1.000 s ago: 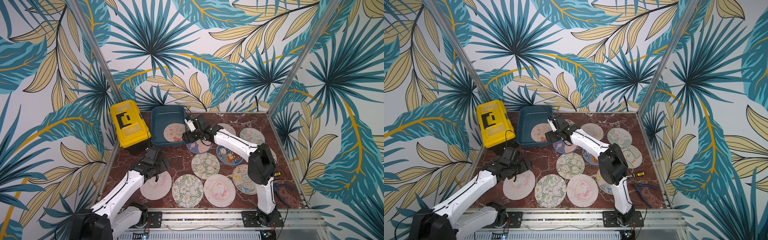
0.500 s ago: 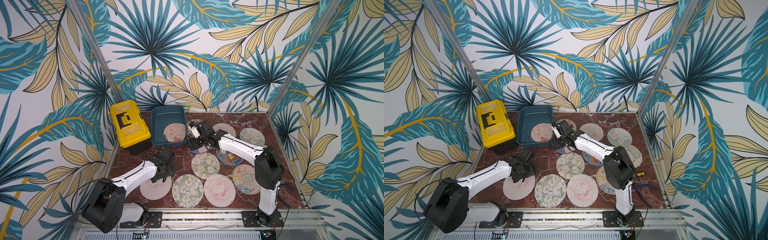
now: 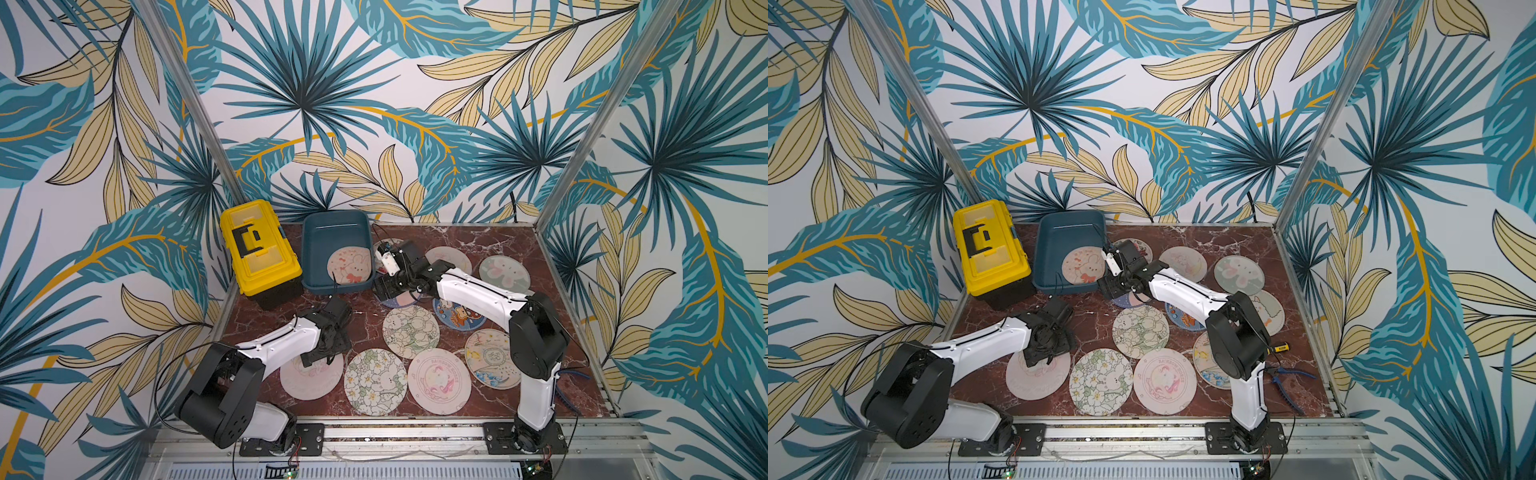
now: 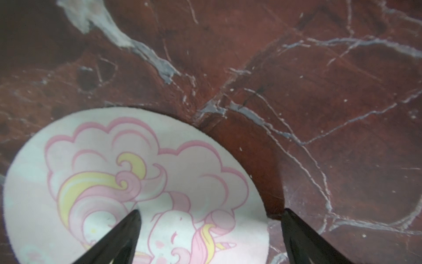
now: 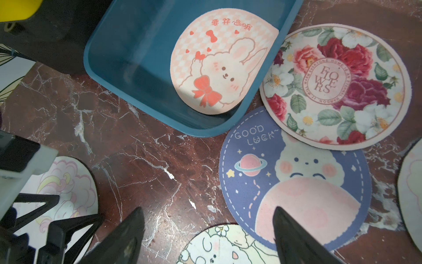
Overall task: Put the coasters into the storage box
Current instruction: Pick up the coaster from the center of the board.
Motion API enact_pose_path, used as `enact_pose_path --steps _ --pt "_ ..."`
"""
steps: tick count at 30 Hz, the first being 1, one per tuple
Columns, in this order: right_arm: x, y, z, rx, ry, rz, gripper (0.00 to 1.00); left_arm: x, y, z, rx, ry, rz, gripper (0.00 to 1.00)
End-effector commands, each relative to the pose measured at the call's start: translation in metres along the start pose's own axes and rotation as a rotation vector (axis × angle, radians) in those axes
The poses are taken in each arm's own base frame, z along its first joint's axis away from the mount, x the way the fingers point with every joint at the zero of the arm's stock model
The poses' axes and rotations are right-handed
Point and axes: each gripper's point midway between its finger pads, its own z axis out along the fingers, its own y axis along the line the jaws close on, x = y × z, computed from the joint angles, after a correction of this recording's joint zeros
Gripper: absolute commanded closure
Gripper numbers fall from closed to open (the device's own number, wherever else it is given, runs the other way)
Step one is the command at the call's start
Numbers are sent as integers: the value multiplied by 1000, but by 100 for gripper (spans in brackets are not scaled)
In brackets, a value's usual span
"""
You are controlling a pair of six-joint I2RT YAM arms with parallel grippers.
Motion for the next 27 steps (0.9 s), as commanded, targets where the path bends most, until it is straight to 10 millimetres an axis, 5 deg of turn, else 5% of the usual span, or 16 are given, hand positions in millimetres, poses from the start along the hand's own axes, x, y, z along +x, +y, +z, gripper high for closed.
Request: enact_pose_path --steps 1,12,27 --pt "-2 4 -11 -12 -16 -2 12 -10 -11 -2 14 -23 -9 5" --pt "1 2 -8 -4 -8 -2 12 1 -1 8 10 -20 -35 35" --pt "1 2 -7 -2 -6 6 12 1 3 10 17 -46 -38 98"
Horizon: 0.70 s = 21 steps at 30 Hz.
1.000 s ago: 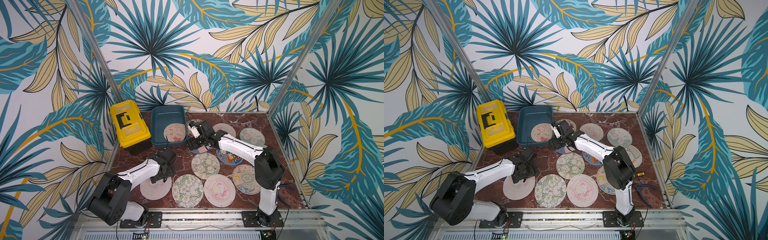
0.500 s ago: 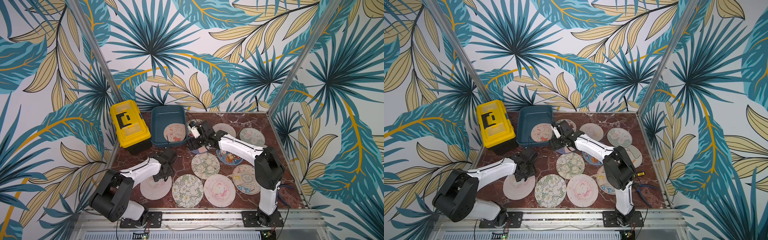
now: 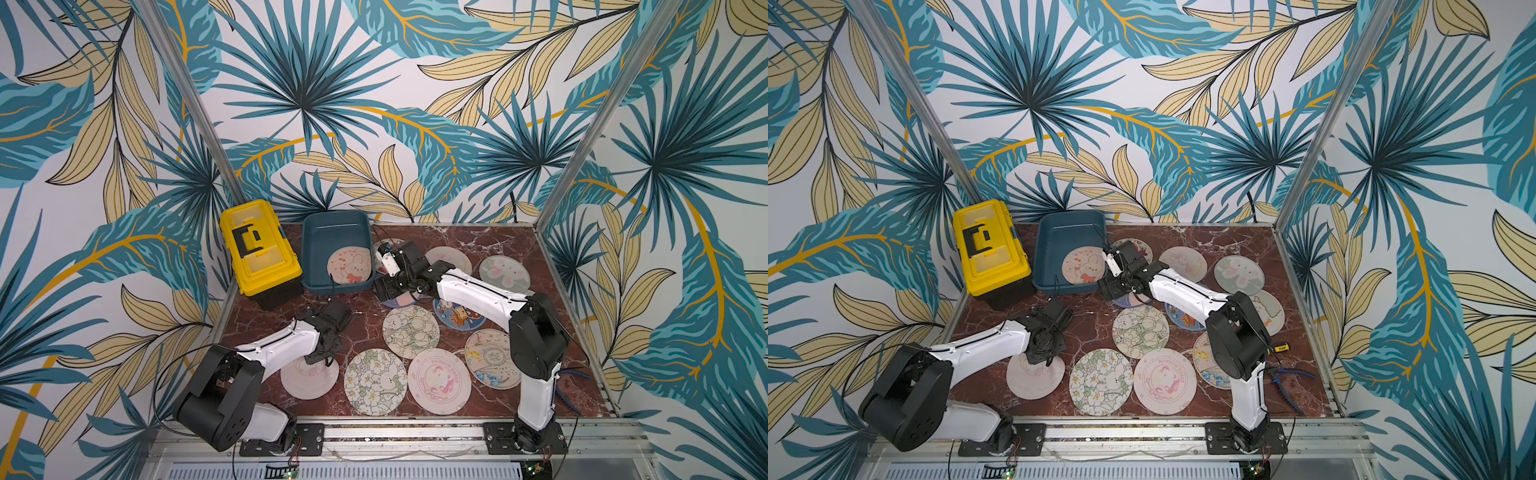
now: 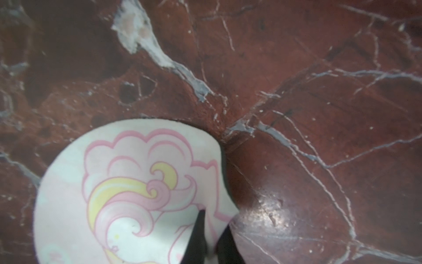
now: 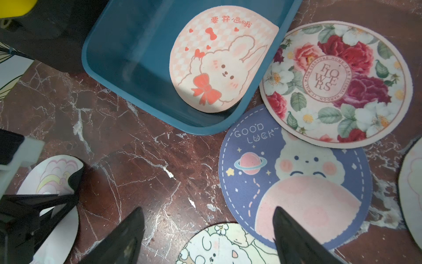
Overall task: Put the coasters into the storage box
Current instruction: Pick up the coaster from the center of the board.
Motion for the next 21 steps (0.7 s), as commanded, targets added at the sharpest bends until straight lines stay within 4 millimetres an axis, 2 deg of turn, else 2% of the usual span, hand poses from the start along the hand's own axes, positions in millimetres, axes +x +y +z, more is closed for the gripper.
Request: enact_pose_path --steps 1,5,14,21 --pt "0 2 -7 -4 -7 7 12 7 -10 5 61 23 6 100" --pt "0 1 -8 3 -9 8 12 -4 -17 -8 102 -23 17 100" --pt "5 -4 -10 29 -1 2 12 -41 -42 -52 198 -160 81 100" --pt "16 -22 -9 118 9 15 11 -59 -61 -87 207 -241 138 100"
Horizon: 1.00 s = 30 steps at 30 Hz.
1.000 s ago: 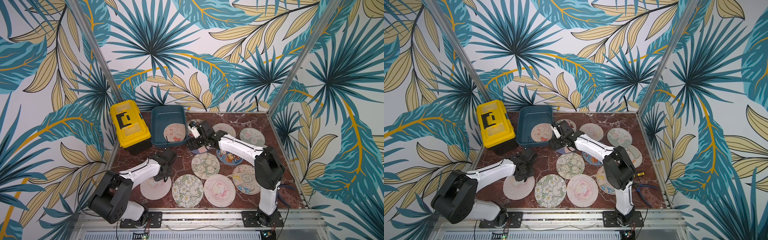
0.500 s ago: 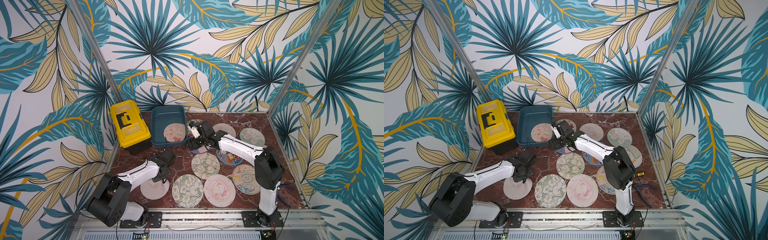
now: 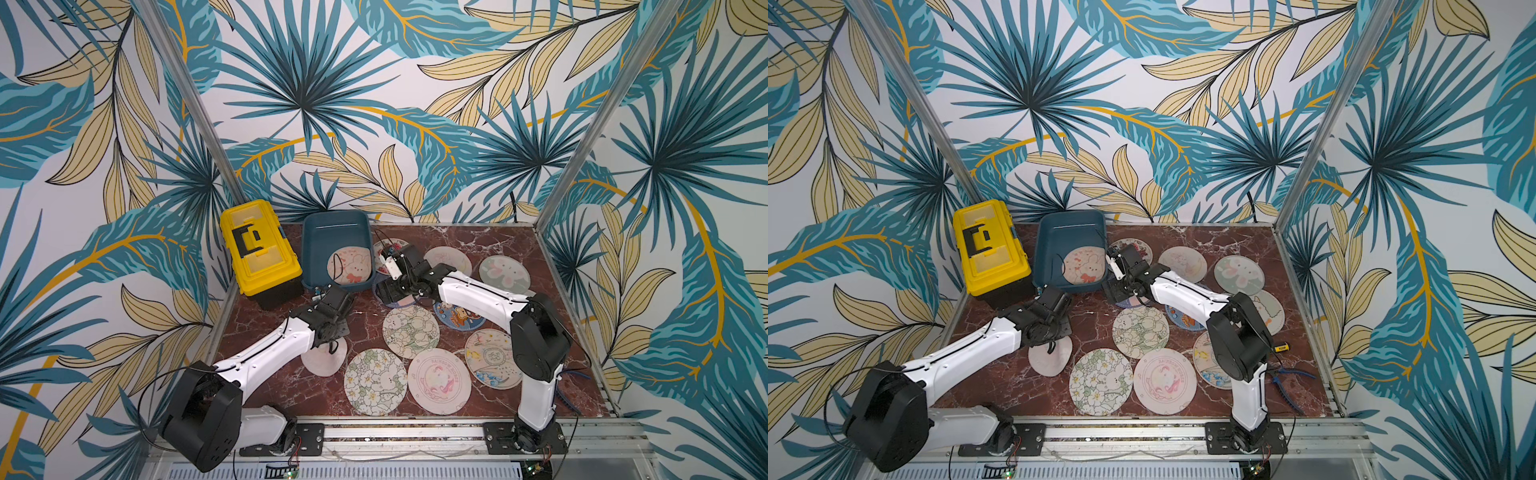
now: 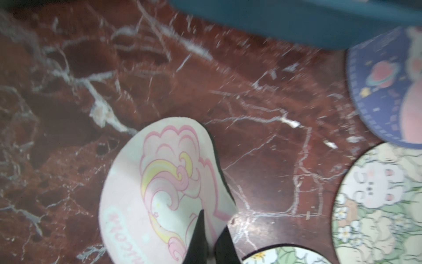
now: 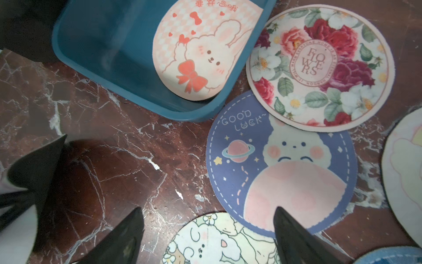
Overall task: Put the coasters into the storage box
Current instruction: Pick up the coaster from the center of the board.
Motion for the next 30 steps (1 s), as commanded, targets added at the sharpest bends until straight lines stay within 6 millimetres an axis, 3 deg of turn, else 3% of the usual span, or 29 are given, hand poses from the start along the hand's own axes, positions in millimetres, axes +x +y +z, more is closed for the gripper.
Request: enact_pose_path --steps 1,19,24,30 --pt "1 -11 -9 55 -11 15 11 -22 -11 -21 9 -73 37 100" --pt "21 -48 -14 137 4 94 11 -115 -53 -97 77 -340 112 100" --pt "24 -52 -14 141 9 108 11 -144 -59 -103 13 -407 163 100" --pt "25 -56 -15 149 8 115 11 -180 -65 -87 -25 -403 188 100"
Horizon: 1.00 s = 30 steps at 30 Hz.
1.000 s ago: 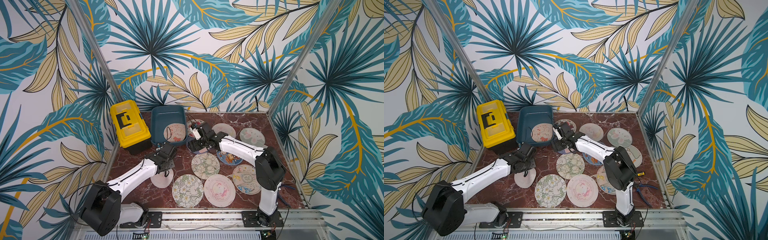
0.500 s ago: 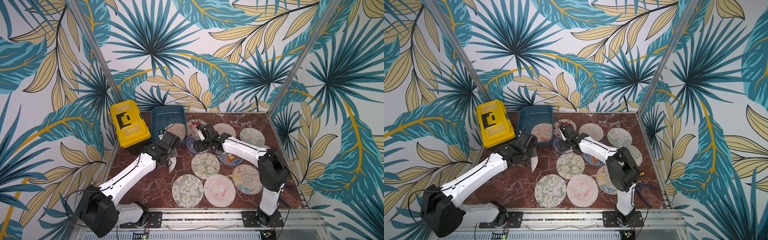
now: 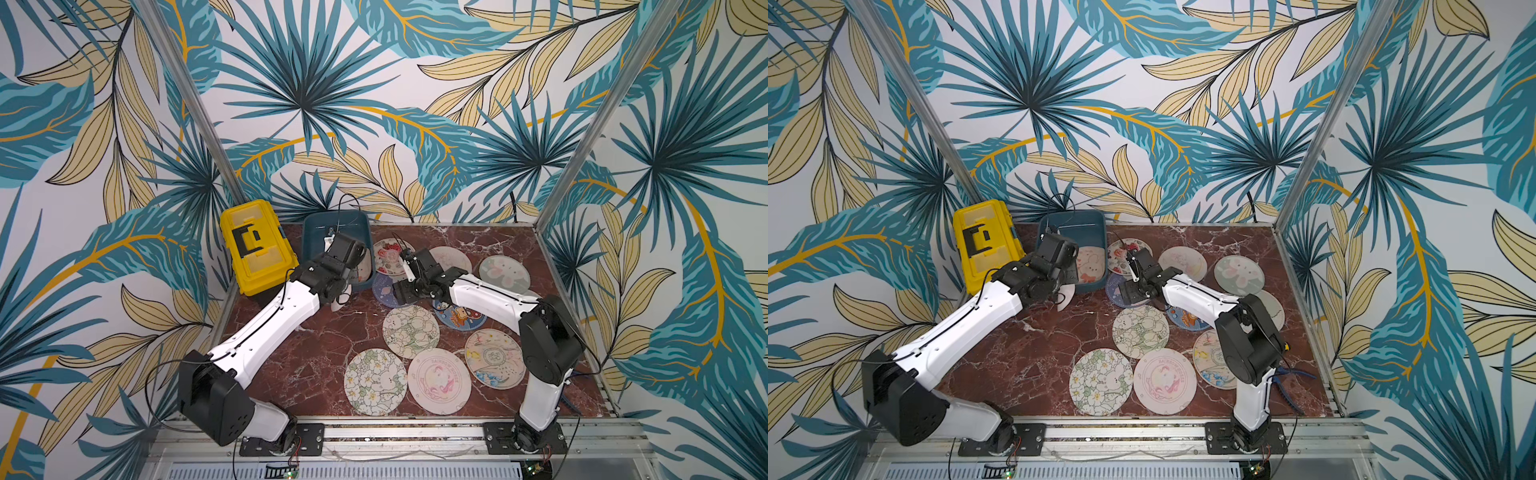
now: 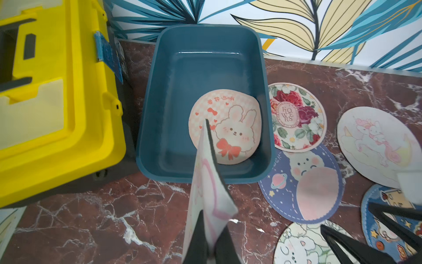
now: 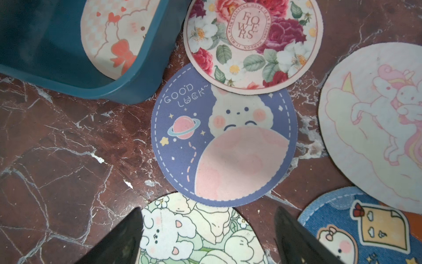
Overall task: Put the coasters into the storage box
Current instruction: Pick up the coaster from the center of the board, then place the coaster in the storage box.
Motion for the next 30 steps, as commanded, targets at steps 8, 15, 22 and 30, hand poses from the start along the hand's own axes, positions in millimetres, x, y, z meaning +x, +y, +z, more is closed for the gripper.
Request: enact_pose_path --steps 8,15,22,30 --pt "4 -11 -9 13 0 20 11 -66 5 46 -81 -57 50 100" --pt "14 -10 -5 0 31 27 11 -91 4 97 -214 -72 160 100" --pt "20 -10 -6 -3 55 35 11 -94 -3 150 -315 -58 257 100" --pt "18 -9 -7 -6 50 40 11 -66 -20 202 -290 9 281 100"
